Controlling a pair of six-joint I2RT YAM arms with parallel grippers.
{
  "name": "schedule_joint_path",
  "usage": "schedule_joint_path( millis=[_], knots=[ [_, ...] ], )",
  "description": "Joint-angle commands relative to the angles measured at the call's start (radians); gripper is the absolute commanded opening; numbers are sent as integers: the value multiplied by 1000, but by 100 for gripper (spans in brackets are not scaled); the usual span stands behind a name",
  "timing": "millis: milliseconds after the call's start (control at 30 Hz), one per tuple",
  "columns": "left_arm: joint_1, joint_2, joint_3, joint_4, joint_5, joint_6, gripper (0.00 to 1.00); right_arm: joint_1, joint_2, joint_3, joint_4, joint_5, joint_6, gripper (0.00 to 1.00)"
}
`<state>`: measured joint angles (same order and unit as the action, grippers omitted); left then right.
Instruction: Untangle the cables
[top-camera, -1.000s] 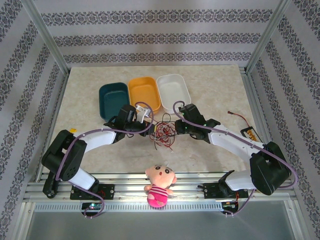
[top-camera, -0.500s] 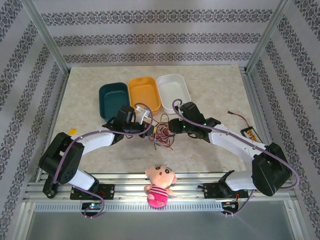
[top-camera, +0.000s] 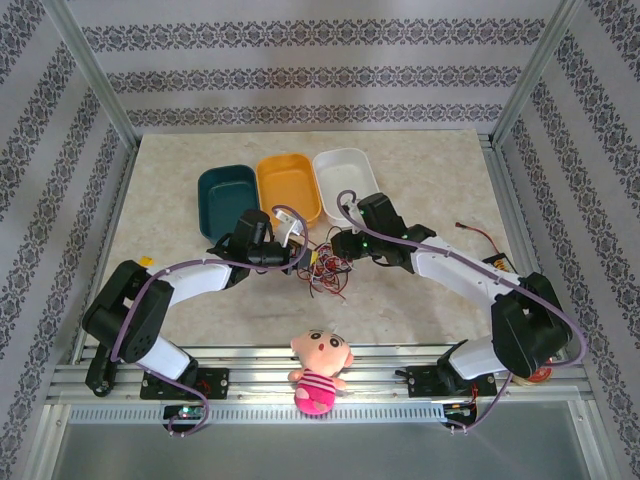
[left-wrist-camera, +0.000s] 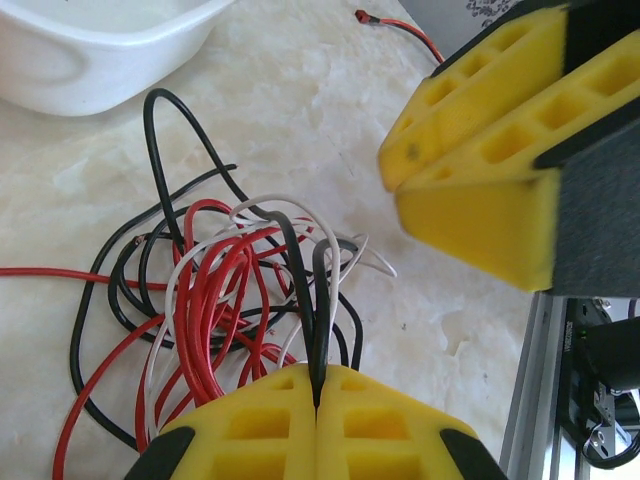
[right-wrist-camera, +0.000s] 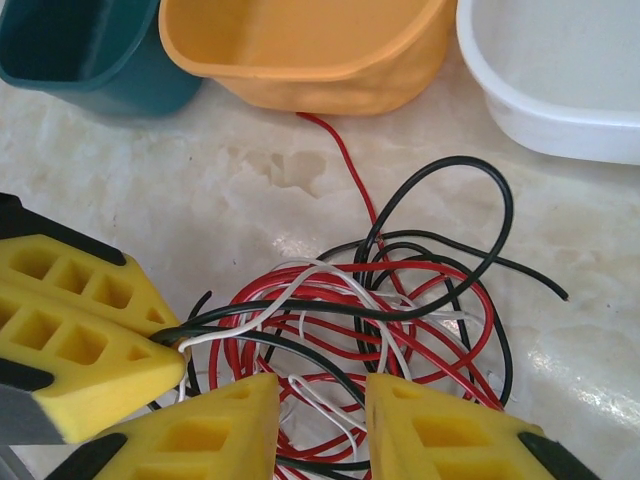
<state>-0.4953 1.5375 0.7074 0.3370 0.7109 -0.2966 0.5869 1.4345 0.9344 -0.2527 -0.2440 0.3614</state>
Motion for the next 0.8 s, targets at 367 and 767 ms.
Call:
schedule_joint_path(
  millis=[367,767],
  knots=[
    [10,2,32,66,28,-23,0,60,47,24,-26,91,-71,30],
    [11,0,26,56,36,-31,0,68,82,39,-11,175,-91,26]
  ],
)
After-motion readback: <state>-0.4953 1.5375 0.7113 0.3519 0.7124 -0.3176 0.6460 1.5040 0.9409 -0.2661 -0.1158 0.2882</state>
